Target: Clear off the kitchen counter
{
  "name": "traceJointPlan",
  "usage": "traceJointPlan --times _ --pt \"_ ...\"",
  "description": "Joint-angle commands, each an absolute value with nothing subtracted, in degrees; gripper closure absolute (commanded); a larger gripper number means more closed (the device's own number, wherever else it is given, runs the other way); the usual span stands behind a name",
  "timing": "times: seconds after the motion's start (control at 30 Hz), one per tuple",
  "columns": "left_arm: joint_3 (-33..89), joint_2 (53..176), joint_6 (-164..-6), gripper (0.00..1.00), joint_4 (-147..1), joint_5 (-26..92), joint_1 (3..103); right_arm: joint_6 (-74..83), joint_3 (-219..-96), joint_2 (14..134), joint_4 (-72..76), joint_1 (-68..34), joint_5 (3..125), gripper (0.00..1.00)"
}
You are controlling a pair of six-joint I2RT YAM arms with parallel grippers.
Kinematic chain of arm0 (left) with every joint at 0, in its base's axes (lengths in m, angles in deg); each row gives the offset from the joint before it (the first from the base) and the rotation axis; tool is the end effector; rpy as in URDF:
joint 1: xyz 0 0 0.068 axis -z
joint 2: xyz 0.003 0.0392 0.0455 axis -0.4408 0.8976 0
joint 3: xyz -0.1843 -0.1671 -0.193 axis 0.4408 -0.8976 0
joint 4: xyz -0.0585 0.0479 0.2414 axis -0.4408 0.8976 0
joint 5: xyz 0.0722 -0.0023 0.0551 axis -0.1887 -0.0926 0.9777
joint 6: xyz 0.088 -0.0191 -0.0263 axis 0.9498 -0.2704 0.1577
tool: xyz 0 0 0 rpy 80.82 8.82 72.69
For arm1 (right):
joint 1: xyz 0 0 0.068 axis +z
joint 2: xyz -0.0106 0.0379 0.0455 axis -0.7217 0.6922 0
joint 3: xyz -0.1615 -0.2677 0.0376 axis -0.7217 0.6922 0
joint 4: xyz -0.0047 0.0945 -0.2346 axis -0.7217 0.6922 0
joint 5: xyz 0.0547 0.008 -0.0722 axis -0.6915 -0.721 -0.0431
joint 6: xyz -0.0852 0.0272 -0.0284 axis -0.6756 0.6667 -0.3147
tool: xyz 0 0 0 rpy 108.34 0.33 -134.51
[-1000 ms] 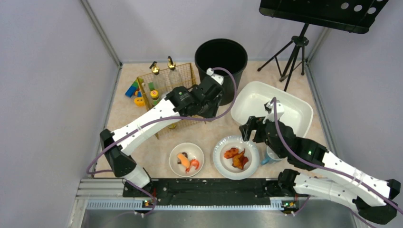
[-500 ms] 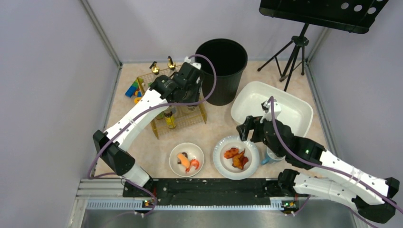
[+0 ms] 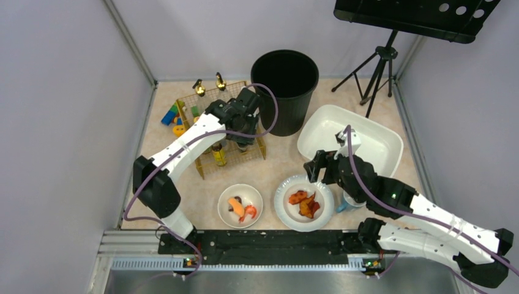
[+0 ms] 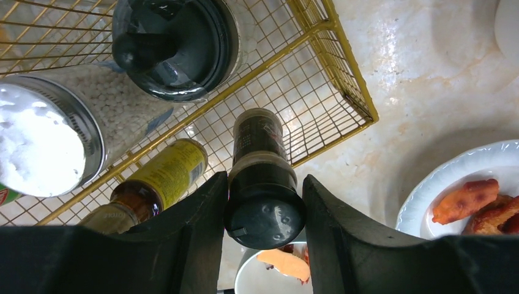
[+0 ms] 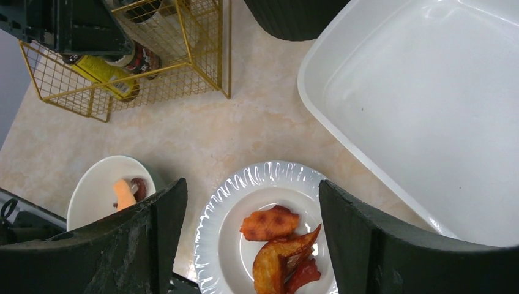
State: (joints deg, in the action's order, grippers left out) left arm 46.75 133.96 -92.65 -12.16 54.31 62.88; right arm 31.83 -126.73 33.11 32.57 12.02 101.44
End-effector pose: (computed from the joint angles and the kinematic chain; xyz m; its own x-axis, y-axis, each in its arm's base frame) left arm 0.2980 -0.1987 0.3234 -0.8408 0.2178 -0.4956 0.2318 0.9722 0.0339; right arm 0.1132 0.1029 0.3254 -0.4766 0.1541 -0.8655 -0.2853 0.9041 0.3181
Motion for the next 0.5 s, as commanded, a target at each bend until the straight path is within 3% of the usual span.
traceJointPlan --times 0.0,0.07,0.47 --pt "45.2 134.3 -92.7 1.0 -15.0 52.7 62.6 31.7 -126.7 32.5 30.7 11.7 101.3 0.23" --pt "44.9 135.3 -92.8 1.0 -14.8 52.0 62.5 31.7 -126.7 32.3 30.7 11.7 101.3 0.23" --pt "43.6 139.6 -93.1 0.68 -14.2 50.9 61.3 31.2 -126.3 32.2 30.8 11.6 99.3 0.21"
